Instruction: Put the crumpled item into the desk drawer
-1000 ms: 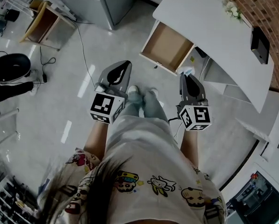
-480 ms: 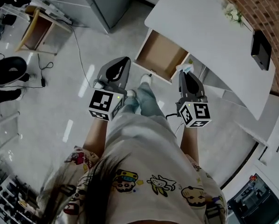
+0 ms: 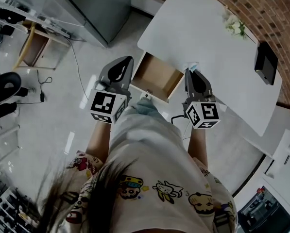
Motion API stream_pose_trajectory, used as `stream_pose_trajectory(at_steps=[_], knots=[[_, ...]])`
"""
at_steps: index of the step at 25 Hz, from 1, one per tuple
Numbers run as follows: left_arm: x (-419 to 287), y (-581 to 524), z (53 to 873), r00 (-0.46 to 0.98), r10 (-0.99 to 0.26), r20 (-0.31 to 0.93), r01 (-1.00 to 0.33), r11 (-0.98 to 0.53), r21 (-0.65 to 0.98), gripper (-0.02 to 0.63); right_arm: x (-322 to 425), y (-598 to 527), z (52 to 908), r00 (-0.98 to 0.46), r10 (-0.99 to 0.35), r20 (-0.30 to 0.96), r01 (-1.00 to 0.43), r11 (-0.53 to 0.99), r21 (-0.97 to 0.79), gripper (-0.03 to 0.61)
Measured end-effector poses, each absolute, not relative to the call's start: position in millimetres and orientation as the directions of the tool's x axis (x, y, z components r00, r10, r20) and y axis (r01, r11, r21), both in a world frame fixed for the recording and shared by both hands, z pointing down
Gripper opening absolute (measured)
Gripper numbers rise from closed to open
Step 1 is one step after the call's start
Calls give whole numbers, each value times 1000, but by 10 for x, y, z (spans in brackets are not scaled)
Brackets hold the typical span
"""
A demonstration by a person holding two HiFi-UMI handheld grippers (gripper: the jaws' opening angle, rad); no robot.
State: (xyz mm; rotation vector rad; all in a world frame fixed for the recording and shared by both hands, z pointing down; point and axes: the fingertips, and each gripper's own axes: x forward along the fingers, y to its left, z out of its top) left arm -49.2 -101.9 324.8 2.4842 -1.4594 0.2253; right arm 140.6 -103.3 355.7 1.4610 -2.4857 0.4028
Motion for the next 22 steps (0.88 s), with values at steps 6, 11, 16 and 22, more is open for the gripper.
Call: stream_pose_trajectory(at_steps=[6,11,16,22], knots=[[-439,-1186,3247,486,-834,260,-874,-466,137,-2,1457,-1185,3594,-484,-803,346,-873,472,-126,17],[-423,-1271,3262,509,-822,257,-861,-488,144,-2,1430,-1225,3604,-476,-804,357,-877,465,-121,17],[-377,-1312,3356,541,-792,284,-840,-520,151,-2,1414,-1230,3666,-449,-808,382,-892,431,-137,17],[-410,-1303,3525,557,-766,321,-829,-534,164,-2,1341,-1181,3792,-437,-799,414,-898,416,-146,17]])
